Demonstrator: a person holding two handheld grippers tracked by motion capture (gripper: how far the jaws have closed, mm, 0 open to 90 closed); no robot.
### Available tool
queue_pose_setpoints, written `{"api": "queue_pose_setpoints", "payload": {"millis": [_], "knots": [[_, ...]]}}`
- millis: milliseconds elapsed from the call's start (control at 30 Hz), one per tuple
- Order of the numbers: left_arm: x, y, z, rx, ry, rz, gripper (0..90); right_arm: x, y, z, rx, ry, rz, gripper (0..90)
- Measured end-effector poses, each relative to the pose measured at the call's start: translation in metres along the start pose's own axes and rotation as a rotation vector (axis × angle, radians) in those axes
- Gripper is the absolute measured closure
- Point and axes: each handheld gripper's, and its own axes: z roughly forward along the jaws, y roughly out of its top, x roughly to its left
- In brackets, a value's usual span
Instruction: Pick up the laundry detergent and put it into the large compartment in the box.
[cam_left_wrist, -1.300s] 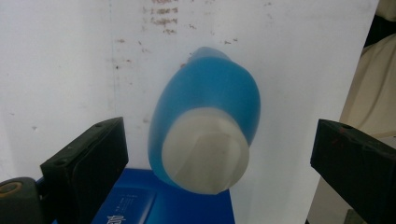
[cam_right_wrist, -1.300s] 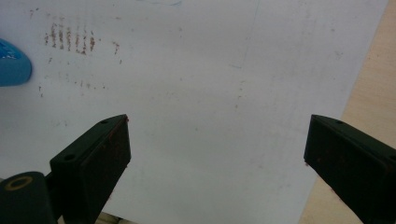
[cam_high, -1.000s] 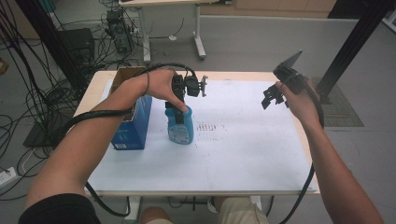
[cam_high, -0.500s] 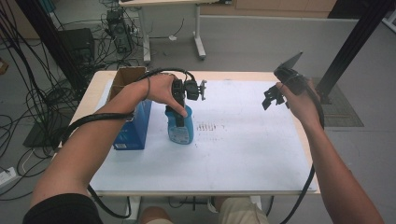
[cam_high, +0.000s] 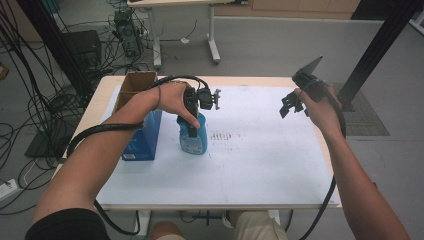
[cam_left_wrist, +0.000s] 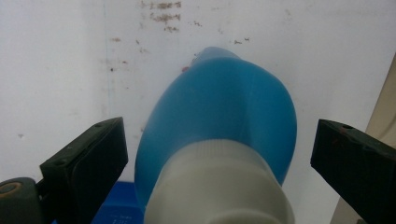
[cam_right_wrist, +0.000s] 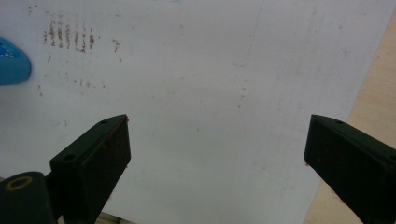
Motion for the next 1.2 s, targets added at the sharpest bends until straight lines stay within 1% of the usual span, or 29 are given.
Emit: {"api": "queue_pose_setpoints", "payload": {"millis": [200, 433, 800, 1200], "knots": [[0.0002, -0.0007, 0.0008, -0.007, -0.002, 0.002, 4.3, -0.0006, 0.0002, 0.0008, 0.002, -0.001, 0.003, 7.5], [-0.0006, -0.0002, 0.0023, 0.004, 0.001, 0.005, 4.3, 0.0001, 0.001, 0.0011, 0.003, -0.001, 0.0, 7.5], [-0.0013, -0.0002, 0.0005, -0.009, 0.005, 0.009, 4.3, 0.0014, 0.0014, 0.0008, 0.001, -0.003, -0.002, 7.5], [-0.002, -0.001, 0.0005, -0.009, 0.006, 0.01, 4.4, 0.003, 0.0022, 0.0007, 0.004, -0.005, -0.004, 7.5]]}}
